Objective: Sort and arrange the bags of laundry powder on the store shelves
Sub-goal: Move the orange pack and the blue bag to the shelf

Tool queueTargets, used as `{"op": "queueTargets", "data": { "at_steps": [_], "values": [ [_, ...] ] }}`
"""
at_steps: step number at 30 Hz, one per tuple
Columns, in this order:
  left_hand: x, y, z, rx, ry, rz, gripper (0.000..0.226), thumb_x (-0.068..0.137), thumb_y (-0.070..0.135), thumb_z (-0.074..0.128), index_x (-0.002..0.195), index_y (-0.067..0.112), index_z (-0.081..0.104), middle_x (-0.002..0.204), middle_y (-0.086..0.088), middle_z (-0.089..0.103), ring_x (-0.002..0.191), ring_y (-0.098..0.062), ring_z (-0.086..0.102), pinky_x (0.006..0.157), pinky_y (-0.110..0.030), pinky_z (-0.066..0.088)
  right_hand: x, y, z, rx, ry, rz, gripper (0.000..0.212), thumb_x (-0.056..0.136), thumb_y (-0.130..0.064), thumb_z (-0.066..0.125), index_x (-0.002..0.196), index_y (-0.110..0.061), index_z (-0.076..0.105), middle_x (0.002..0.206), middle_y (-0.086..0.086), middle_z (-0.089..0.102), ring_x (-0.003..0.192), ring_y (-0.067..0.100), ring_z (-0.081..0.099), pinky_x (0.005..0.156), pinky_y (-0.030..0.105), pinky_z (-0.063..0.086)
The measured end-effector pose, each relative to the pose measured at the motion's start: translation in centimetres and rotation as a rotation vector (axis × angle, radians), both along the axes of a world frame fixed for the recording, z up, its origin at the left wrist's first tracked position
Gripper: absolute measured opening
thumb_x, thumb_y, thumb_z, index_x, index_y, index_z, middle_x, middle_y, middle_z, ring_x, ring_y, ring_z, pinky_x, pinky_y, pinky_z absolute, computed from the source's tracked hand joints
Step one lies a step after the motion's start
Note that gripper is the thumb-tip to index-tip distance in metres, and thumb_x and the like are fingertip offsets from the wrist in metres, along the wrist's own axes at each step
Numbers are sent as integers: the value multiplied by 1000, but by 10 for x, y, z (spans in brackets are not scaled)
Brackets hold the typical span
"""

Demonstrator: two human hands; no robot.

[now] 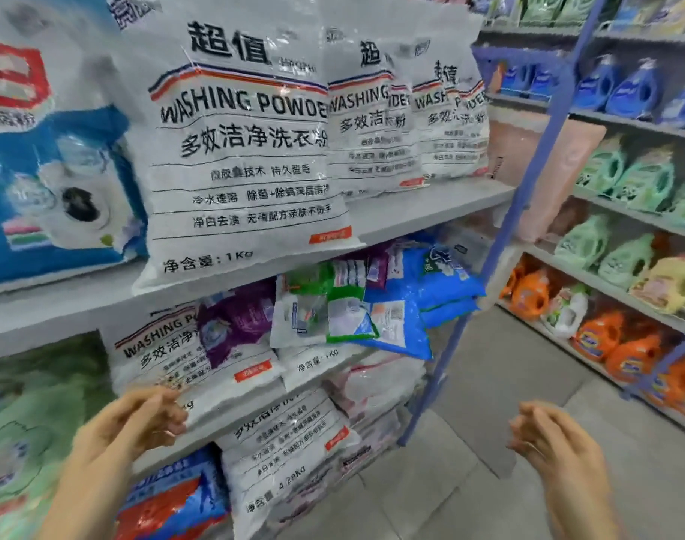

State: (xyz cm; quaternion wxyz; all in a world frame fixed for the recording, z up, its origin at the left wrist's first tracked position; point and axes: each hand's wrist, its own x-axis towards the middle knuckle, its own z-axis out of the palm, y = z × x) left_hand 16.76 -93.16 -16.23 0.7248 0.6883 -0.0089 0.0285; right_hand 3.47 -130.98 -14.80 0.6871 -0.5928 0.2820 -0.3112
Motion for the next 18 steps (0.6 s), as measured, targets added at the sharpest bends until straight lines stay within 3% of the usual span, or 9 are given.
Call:
{"op": "queueTargets", "data": {
  "at_steps": [6,8,10,12,14,16,18],
  "values": [
    [-10,-37,-4,-26,31,273,31,96,4,45,79,9,70,64,-6,69,53,-10,64,53,-13,52,112,-40,-16,-363,40,304,20,90,4,54,78,-11,62,62,-11,67,56,0,59,56,10,47],
    [-16,-44,-1,-33,33,345,42,96,4,44,72,19,75,61,-4,69,53,-7,64,54,-12,53,150,-26,-25,-624,38,445,21,87,-3,63,78,-22,62,69,-12,67,67,1,60,64,16,48],
    [-23,-50,2,-31,32,420,46,96,3,44,69,23,75,60,-2,68,53,-5,63,55,-11,52,186,-6,-38,-1033,39,564,15,80,-8,72,89,-19,66,84,-7,69,82,13,64,70,29,52],
    [-30,-55,4,-17,29,475,43,96,4,45,70,23,74,60,-1,68,53,-5,63,54,-10,50,222,13,-51,-1375,49,679,38,71,-13,81,105,-6,66,104,12,67,96,32,64,78,40,53],
    [-36,-56,5,-16,41,513,42,95,4,46,70,22,74,61,-2,68,52,-7,62,52,-11,49,252,25,-64,-1602,153,782,64,61,-25,87,114,-1,62,115,20,62,105,38,60,87,46,51],
    [-43,-53,6,-24,48,554,38,95,3,46,71,13,72,61,-4,68,52,-9,63,52,-12,51,272,33,-73,-1748,259,770,82,46,-41,91,114,-3,64,115,21,62,103,38,61,85,47,51],
    [-50,-48,6,-11,47,585,30,95,2,46,77,9,69,63,-5,69,54,-9,63,54,-13,52,283,36,-84,-1776,283,761,85,42,-47,90,112,-6,66,115,21,63,102,38,61,82,46,50]
  ]
}}
